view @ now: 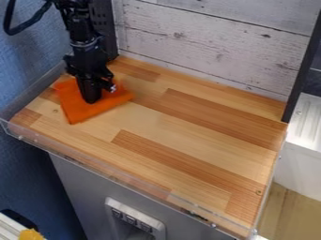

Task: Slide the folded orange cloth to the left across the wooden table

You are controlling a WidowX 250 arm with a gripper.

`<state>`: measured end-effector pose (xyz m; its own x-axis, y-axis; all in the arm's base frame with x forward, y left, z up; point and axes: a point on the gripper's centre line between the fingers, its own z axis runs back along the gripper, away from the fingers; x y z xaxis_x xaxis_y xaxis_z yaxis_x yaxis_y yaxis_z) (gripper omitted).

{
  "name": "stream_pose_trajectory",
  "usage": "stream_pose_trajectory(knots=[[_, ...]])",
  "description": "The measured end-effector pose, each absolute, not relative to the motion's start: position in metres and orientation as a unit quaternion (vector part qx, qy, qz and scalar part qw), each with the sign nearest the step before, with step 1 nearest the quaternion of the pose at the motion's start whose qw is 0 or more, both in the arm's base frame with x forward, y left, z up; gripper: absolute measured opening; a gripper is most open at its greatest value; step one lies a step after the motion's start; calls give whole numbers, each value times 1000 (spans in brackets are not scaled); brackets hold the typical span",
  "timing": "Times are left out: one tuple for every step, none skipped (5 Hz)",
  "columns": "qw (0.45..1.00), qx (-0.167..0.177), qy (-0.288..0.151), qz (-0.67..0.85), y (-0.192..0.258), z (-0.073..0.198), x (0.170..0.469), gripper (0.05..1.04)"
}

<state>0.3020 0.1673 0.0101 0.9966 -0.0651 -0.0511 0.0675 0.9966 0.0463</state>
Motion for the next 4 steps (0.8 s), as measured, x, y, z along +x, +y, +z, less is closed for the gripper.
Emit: stream_pose_trajectory(knots=[[999,11,26,-40,166,8,297,83],[999,-10,33,-32,166,9,286,233],[999,-20,33,-23,155,16,280,483],[1000,-15,17,-16,126,34,285,786]])
